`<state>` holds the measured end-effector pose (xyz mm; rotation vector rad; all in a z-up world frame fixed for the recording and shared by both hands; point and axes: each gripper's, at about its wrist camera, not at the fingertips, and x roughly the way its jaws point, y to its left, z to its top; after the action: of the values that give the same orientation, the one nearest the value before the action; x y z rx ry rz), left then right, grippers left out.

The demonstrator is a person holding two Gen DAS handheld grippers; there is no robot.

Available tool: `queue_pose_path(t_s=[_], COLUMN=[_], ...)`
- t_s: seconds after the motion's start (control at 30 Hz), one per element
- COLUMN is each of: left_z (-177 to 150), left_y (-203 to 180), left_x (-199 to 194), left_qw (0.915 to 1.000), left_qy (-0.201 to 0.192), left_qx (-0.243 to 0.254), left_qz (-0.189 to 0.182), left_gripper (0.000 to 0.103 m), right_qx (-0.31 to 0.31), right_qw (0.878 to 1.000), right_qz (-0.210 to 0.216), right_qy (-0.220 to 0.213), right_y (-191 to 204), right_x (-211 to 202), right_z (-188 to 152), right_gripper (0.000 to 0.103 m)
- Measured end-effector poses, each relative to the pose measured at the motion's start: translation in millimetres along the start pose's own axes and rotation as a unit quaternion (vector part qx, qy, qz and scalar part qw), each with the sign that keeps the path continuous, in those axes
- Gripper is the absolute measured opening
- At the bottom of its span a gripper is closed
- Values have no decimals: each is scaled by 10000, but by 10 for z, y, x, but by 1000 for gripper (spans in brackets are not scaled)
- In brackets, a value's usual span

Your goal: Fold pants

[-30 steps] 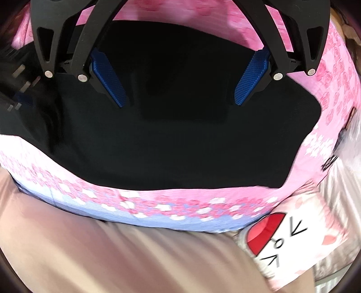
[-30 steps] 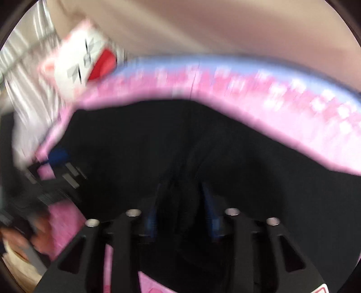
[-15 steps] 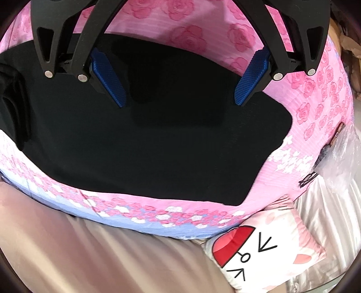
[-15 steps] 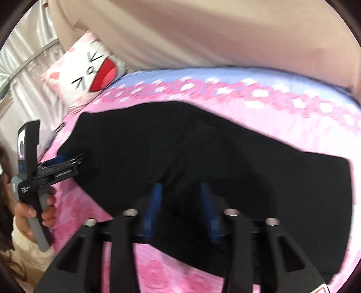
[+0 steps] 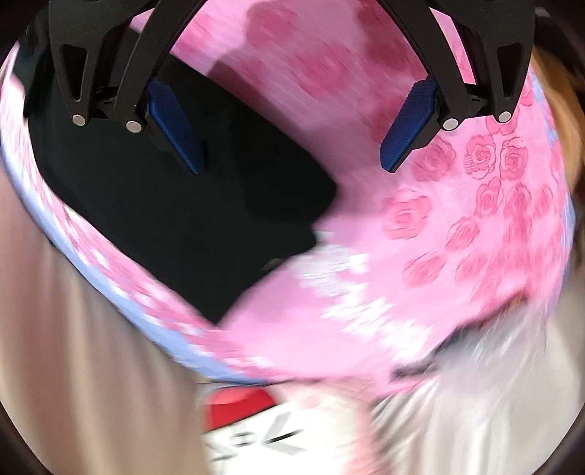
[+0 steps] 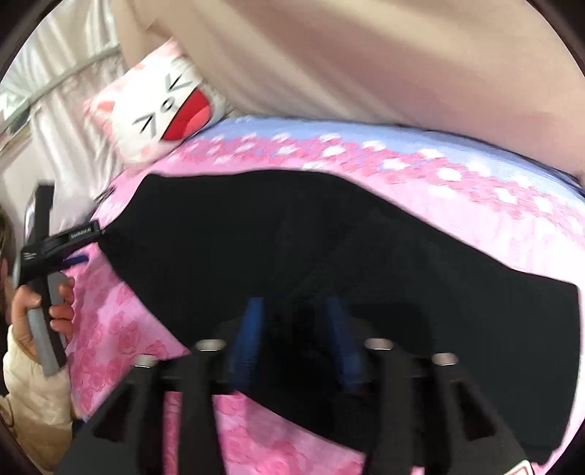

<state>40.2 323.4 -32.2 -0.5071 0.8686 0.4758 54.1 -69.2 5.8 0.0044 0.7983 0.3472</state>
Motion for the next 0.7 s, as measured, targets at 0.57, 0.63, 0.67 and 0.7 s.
queue_pose_path(t_s=[0.57, 0.63, 0.67, 0.7], left_z=[83, -164, -305, -547], left_y=[-1593, -2009, -2214, -2492], left_x=[-714, -1040, -1144, -1252], left_qw=[9744, 9567, 9472, 9352], left_qy=[-785, -814, -757, -648], left_qx=[1565, 2057, 2318, 2620], left_qz=[-1410, -1890, -2081, -2293], left_gripper=[22, 22, 22, 23], right_qx=[2693, 2751, 2757, 2749], right_qw=[9463, 9449, 9451, 9458], right_qz=[-1666, -1631, -1604, -1568], right_qy=[-649, -699, -717, -722], right_y=[-2157, -2231, -2264, -2295], right_x=[-1220, -1242, -1249, -1238], right_z=[-811, -847, -871, -876], right_gripper=[66, 66, 66, 66])
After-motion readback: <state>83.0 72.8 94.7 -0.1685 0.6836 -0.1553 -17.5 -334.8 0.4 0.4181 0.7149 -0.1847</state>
